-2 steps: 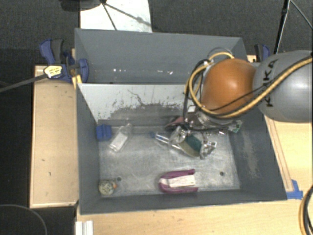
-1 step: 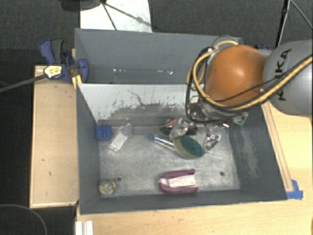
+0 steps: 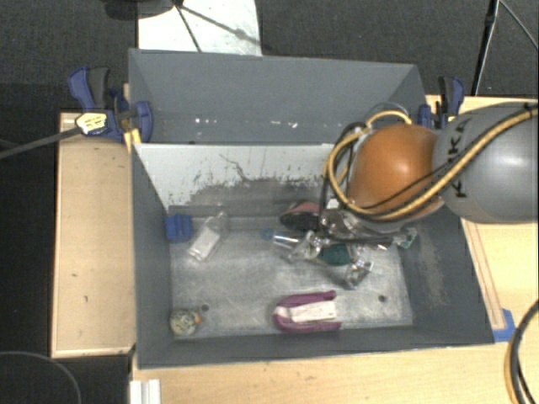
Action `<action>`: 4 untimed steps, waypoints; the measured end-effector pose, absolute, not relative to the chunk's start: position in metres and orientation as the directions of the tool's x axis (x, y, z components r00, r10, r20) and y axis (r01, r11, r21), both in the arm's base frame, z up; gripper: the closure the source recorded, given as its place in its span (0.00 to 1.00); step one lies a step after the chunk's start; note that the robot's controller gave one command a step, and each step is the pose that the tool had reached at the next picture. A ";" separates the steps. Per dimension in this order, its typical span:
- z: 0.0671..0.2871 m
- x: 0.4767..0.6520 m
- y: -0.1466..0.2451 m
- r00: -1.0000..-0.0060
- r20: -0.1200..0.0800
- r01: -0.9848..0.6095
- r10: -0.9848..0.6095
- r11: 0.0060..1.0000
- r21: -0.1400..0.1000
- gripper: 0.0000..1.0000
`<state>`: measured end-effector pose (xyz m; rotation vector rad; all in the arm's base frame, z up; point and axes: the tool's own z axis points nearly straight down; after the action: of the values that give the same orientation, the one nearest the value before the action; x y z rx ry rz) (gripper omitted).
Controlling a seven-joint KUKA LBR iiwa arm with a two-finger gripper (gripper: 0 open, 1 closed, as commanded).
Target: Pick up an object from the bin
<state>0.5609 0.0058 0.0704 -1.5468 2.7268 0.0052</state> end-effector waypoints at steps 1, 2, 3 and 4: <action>0.083 0.584 0.003 -0.643 -0.001 -0.766 -0.766 0.643 0.004 0.00; 0.083 0.584 0.002 -0.646 0.003 -0.763 -0.763 0.646 0.005 1.00; 0.084 0.585 0.002 -0.647 -0.002 -0.762 -0.762 0.647 0.001 0.00; 0.083 0.584 0.002 -0.648 0.000 -0.761 -0.761 0.648 0.003 1.00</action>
Offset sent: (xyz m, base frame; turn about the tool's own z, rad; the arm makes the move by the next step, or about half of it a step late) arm 0.0241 -0.0045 0.0129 0.1617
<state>0.5845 0.0019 0.0832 -1.3177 2.8530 0.0045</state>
